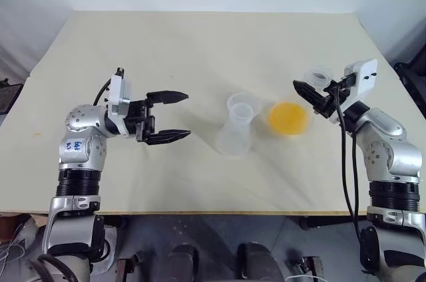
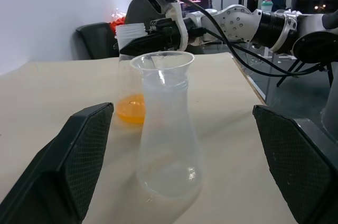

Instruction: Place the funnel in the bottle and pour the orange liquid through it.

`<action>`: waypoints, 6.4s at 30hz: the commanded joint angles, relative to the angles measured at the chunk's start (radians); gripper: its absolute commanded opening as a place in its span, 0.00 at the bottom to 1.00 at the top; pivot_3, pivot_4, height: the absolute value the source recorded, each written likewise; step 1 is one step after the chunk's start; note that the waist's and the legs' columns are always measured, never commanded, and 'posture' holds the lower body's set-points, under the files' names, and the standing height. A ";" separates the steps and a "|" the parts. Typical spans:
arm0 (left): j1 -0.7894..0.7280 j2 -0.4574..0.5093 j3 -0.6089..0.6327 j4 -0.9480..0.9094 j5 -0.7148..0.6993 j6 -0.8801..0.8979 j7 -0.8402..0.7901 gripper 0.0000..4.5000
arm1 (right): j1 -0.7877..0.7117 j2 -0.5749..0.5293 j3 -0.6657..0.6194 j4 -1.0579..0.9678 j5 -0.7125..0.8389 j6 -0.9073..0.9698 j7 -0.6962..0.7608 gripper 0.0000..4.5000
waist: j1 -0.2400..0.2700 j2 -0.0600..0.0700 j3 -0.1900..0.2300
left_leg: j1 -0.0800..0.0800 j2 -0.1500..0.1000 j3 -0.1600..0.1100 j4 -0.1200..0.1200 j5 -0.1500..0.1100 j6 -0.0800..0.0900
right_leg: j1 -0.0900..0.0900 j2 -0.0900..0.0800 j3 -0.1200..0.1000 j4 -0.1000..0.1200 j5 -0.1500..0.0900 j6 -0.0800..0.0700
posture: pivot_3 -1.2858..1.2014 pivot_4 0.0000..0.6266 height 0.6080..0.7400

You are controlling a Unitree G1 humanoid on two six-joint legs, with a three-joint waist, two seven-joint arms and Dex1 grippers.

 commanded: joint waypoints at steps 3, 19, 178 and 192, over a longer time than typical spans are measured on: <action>-0.023 -0.015 -0.010 -0.007 -0.008 -0.011 0.012 1.00 | -0.016 -0.027 0.001 -0.196 0.012 0.029 -0.015 0.55 | -0.001 0.000 0.000 | 0.000 0.000 0.000 0.000 0.000 0.000 | 0.000 0.000 0.000 0.000 0.000 0.000 | 0.52 0.24 1.00; -0.132 -0.020 -0.058 0.041 0.031 0.052 0.086 1.00 | -0.076 -0.210 0.210 -0.533 -0.266 0.166 -0.089 0.55 | 0.005 0.001 0.001 | -0.007 -0.002 0.000 0.002 0.000 0.000 | -0.007 0.000 0.001 0.001 0.000 0.000 | 0.52 0.24 1.00; -0.065 0.023 -0.060 0.021 0.022 0.068 0.032 1.00 | -0.151 -0.182 0.441 -0.381 -1.268 -0.646 -0.131 0.55 | -0.021 0.001 0.000 | -0.010 -0.004 0.002 0.002 0.000 0.000 | -0.017 -0.001 0.005 0.013 0.000 0.000 | 0.52 0.24 1.00; -0.073 0.021 -0.062 0.031 0.025 0.072 0.031 1.00 | -0.152 -0.181 0.442 -0.374 -1.273 -0.654 -0.131 0.55 | -0.022 0.001 0.000 | -0.010 -0.004 0.002 0.002 0.000 0.000 | -0.017 -0.001 0.005 0.013 0.000 0.000 | 0.52 0.24 1.00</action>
